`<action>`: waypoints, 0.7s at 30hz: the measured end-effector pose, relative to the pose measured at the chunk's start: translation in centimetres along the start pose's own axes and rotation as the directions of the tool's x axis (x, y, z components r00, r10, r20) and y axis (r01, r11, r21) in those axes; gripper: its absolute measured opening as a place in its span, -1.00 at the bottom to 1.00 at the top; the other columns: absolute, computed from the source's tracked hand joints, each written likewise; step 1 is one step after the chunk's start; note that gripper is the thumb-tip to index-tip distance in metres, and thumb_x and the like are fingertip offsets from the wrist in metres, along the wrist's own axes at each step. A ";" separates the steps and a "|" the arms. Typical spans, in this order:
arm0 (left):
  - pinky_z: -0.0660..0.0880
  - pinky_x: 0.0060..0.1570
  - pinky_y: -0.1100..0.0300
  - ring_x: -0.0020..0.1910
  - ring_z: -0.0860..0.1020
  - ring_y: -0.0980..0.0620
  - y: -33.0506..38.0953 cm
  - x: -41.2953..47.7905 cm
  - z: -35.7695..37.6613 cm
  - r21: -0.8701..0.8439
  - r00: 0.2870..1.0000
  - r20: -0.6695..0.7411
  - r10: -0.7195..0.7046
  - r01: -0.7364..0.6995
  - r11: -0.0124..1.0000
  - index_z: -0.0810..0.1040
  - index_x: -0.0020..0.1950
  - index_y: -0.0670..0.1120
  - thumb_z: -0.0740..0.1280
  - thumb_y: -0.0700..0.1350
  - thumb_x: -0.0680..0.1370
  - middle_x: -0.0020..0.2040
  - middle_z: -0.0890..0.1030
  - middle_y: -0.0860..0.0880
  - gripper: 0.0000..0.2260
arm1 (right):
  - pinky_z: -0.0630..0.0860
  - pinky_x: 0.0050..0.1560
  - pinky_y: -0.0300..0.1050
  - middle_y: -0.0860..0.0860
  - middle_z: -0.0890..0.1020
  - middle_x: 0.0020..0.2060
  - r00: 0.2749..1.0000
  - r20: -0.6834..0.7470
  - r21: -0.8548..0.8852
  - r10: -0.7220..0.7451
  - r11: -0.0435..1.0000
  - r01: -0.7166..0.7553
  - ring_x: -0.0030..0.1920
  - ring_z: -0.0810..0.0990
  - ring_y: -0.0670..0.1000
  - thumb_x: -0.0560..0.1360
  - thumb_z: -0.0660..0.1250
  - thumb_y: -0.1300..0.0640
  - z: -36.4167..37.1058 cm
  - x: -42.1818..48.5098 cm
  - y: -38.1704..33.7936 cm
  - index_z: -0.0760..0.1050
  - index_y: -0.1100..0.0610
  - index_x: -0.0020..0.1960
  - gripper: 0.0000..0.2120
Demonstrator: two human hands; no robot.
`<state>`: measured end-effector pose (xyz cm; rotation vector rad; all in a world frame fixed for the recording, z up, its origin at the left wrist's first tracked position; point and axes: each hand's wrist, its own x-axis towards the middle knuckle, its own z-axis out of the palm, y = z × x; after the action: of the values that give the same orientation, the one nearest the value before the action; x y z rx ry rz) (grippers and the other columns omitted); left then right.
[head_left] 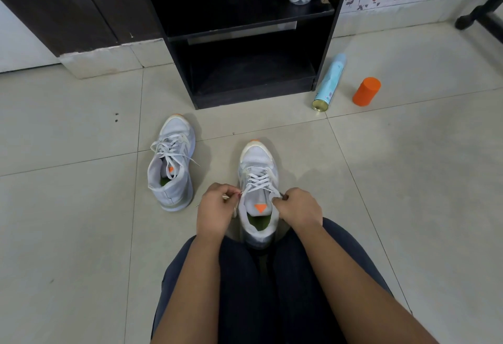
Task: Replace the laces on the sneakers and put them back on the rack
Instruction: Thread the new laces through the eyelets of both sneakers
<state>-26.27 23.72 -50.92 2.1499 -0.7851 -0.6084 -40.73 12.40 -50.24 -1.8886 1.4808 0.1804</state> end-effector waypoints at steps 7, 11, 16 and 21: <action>0.41 -0.23 0.12 -0.16 0.53 -0.05 1.7 -0.9 0.4 0.315 0.982 -0.186 -0.015 0.074 0.946 0.54 0.00 -0.04 0.31 -0.07 0.55 0.02 0.47 0.00 -0.92 | 0.39 -0.29 -0.18 -0.05 0.57 -0.30 0.999 0.046 0.121 0.013 0.992 -0.019 -0.21 0.57 0.03 0.40 0.33 -0.06 -0.3 0.0 0.2 0.47 0.03 -0.28 -0.81; 0.33 -0.29 0.14 -0.28 0.50 -0.08 2.1 -1.8 0.9 0.084 0.962 -0.115 -0.248 0.258 0.962 0.41 -0.38 -0.04 0.24 0.12 0.57 -0.33 0.51 -0.04 -0.62 | 0.44 -0.15 -0.17 -0.06 0.60 -0.30 0.990 0.140 0.617 -0.034 0.784 -0.061 -0.24 0.55 -0.06 0.41 0.46 0.02 -1.5 0.4 0.2 0.61 0.15 -0.16 -0.81; 0.43 -0.24 0.12 -0.36 0.46 0.02 2.9 -1.2 2.4 -0.365 0.904 -0.050 -0.424 0.379 0.851 0.53 -0.33 -0.21 0.38 0.11 0.47 -0.35 0.56 -0.20 -0.61 | 0.33 -0.29 -0.16 0.13 0.46 -0.37 0.987 0.163 0.763 -0.004 0.634 -0.124 -0.33 0.39 0.03 0.45 0.45 0.07 -0.8 0.7 -0.4 0.56 0.23 -0.17 -0.78; 0.37 -0.43 0.28 -0.46 0.40 0.04 3.2 -1.2 2.6 -0.683 0.811 -0.009 -0.585 0.423 0.596 0.58 -0.30 -0.21 0.33 -0.29 0.50 -0.42 0.53 -0.07 -0.82 | 0.33 -0.43 -0.22 0.09 0.46 -0.45 0.988 0.134 0.788 0.075 0.596 -0.152 -0.45 0.37 -0.02 0.48 0.42 0.19 -0.6 1.3 -0.2 0.54 0.25 -0.30 -0.78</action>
<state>-29.79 21.62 -49.79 1.6930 0.2188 -0.7590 -40.33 11.06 -50.41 -1.0249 1.2967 -0.3118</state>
